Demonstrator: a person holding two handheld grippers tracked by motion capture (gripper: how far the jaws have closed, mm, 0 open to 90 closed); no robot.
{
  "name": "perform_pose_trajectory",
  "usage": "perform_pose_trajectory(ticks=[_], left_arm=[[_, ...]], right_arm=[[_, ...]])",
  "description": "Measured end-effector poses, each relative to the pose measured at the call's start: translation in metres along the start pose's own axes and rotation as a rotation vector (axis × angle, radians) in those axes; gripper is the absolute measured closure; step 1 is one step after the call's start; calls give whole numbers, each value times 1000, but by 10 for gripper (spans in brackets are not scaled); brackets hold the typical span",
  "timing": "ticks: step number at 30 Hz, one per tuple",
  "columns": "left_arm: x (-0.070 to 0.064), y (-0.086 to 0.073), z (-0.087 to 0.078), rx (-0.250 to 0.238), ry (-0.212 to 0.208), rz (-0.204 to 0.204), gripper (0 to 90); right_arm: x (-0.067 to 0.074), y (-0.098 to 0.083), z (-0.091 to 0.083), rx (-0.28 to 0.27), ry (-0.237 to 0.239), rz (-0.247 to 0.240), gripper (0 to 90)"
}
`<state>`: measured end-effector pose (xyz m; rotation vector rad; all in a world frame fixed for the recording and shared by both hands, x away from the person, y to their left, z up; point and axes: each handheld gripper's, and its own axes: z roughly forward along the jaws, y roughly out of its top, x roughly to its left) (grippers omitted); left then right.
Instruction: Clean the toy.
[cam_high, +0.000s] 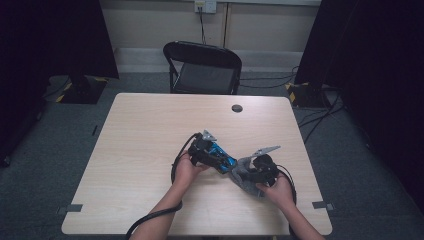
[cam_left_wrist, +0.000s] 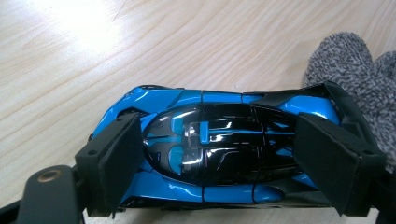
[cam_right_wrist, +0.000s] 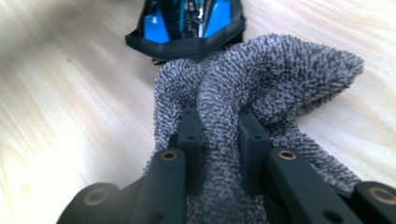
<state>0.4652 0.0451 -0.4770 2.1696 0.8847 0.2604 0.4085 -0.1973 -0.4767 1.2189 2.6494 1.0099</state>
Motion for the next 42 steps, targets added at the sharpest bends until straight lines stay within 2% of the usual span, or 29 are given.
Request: perform_pose_trajectory(ticks=[28,35,42], left_arm=[[0,0,0,1,2,-3,164],[-1,-1,0,-7,4,-8,165],[-1,-1,0,-8,3,-8,165]], right_arm=[[30,4,9,36,71,-62,752],[37,5,13,45,100,-82,753],[49,9,19,53,153,-108,752]])
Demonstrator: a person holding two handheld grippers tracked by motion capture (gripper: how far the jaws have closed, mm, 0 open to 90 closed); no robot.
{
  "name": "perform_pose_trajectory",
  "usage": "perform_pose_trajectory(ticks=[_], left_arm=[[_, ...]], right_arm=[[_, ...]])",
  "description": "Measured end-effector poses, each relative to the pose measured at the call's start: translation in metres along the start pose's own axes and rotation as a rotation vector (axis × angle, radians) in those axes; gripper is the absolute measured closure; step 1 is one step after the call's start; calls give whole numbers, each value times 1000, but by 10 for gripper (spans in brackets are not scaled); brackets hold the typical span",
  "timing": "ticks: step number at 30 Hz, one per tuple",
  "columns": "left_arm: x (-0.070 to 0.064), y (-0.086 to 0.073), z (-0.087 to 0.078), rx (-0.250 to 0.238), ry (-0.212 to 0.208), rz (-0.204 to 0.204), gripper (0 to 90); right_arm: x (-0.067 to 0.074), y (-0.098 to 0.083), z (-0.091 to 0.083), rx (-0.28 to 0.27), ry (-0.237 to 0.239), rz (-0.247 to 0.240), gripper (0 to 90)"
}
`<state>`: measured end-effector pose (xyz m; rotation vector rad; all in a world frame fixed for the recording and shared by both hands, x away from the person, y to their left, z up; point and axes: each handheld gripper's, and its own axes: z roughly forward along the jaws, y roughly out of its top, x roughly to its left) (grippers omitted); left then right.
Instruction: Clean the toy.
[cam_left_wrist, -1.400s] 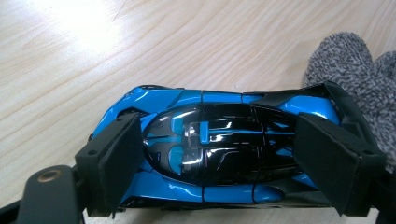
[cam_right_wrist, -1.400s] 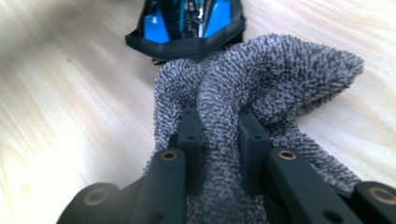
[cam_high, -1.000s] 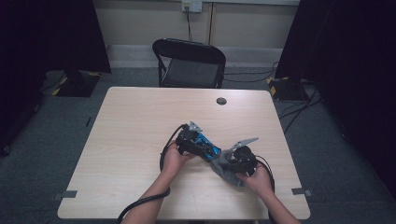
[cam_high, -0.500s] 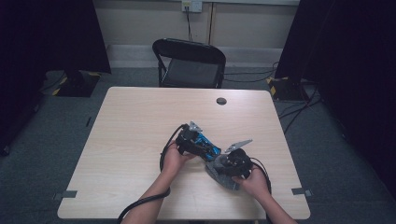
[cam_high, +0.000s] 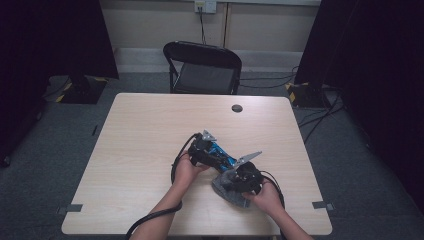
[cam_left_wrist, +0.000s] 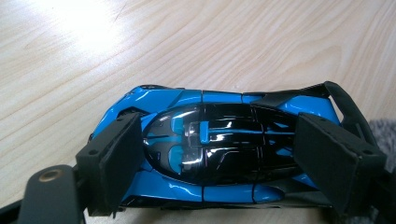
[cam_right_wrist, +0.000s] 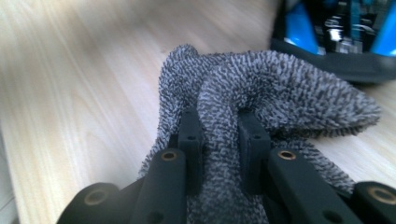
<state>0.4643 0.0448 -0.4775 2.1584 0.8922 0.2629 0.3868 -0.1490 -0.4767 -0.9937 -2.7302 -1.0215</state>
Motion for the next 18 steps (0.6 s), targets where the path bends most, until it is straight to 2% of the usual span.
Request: perform_pose_trajectory(ticks=[7,12,18], left_arm=[[0,-1,0,-4,-1,3,165],[1,-1,0,-7,-3,4,164],[1,-1,0,-5,-3,3,165]], right_arm=[[8,5,-2,10,40,-41,751],[9,10,-19,-4,47,-62,751],[0,12,-41,-31,40,-49,752]])
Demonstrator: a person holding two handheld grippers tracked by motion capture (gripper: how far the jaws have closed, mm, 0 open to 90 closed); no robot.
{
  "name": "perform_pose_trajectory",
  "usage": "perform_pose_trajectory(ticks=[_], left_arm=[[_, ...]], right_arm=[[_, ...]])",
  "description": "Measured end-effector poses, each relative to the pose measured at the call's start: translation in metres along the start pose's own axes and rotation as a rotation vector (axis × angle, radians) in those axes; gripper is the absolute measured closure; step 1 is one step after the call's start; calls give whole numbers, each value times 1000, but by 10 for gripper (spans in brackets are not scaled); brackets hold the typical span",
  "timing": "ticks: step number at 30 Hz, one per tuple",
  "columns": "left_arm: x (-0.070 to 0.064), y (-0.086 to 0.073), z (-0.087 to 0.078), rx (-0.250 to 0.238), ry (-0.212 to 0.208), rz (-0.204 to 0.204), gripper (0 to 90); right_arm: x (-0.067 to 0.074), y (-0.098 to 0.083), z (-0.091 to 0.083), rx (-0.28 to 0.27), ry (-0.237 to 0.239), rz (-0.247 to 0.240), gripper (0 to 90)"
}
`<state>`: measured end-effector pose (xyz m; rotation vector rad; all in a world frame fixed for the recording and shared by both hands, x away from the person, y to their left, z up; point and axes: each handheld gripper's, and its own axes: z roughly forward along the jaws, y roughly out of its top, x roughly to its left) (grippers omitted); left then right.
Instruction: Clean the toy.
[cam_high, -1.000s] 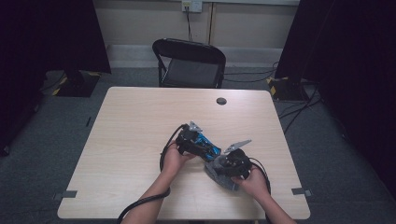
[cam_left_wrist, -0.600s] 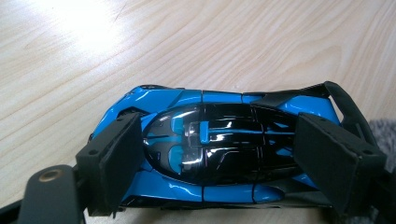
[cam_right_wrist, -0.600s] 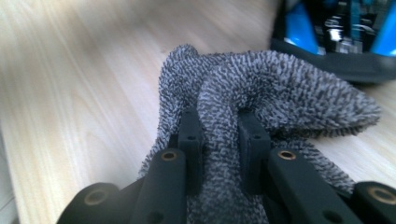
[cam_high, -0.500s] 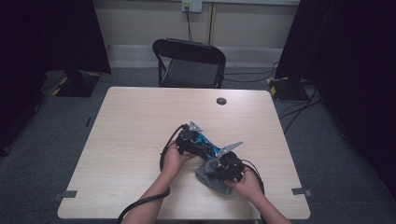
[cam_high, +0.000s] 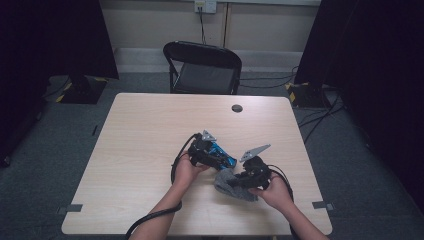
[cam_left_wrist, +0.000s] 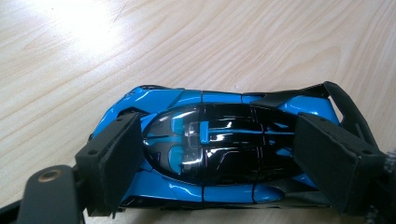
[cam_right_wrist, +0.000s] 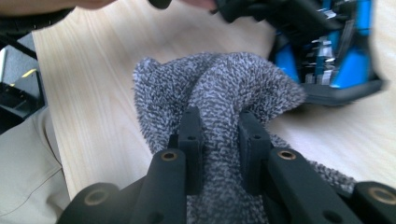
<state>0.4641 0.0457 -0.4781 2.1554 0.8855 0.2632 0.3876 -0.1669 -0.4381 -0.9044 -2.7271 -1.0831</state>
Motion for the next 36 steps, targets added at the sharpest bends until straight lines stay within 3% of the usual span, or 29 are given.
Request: perform_pose_trajectory(ticks=[7,30,36], left_arm=[[0,0,0,2,-1,-1,166],[0,0,0,1,-5,-3,167],[1,0,0,3,-5,3,167]], right_arm=[[-12,5,-20,-23,-16,22,756],[-24,11,-56,-81,-2,52,760],[-30,19,-62,-101,-38,61,760]])
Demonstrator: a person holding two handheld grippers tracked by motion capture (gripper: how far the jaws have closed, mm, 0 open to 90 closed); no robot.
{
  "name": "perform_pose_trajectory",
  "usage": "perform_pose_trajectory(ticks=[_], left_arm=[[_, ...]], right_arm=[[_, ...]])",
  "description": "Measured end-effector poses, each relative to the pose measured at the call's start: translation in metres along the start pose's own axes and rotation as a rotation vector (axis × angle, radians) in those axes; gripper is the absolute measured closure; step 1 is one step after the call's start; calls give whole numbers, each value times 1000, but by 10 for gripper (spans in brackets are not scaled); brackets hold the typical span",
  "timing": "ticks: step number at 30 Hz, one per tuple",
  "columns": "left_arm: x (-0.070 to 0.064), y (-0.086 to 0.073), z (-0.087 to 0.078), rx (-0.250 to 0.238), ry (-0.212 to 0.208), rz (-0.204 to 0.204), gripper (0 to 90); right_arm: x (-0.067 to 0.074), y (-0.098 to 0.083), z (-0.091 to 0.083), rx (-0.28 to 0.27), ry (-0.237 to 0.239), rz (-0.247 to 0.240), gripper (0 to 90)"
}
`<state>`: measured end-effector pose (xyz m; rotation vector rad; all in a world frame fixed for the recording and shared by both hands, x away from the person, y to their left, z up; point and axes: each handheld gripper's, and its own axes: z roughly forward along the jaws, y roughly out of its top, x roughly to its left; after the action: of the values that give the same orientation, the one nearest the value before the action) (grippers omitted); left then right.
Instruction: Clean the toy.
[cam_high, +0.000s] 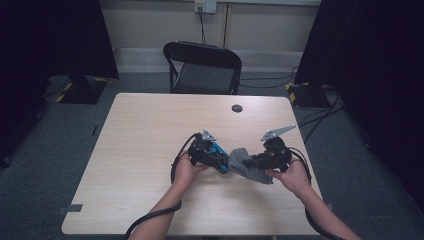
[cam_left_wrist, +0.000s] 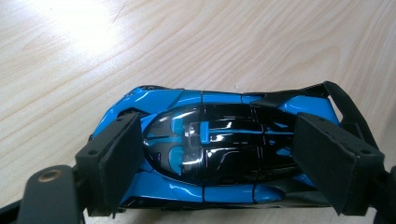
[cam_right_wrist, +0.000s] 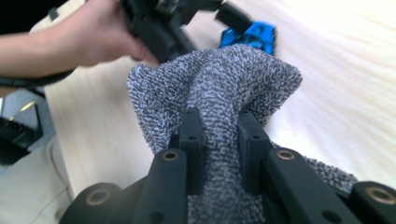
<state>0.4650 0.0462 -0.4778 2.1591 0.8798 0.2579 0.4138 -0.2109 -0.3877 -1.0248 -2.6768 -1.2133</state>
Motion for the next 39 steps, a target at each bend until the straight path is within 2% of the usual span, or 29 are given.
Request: perform_pose_trajectory(ticks=[2,5,9,17,27,32,39], left_arm=[[0,0,0,0,0,-1,167],[0,0,0,2,-1,0,167],[0,1,0,2,-3,-2,167],[1,0,0,1,-5,5,167],[3,-1,0,-8,-17,19,166],[2,-1,0,-7,-16,21,167],[2,-1,1,-14,-18,18,167]], right_arm=[[-4,3,-1,-5,-16,11,760],[-13,8,1,7,-63,21,760],[-23,16,5,-7,-117,43,759],[-43,28,18,-23,-185,85,758],[-58,43,45,-13,-237,102,759],[-64,54,60,-6,-284,104,759],[-73,63,83,-29,-318,129,759]])
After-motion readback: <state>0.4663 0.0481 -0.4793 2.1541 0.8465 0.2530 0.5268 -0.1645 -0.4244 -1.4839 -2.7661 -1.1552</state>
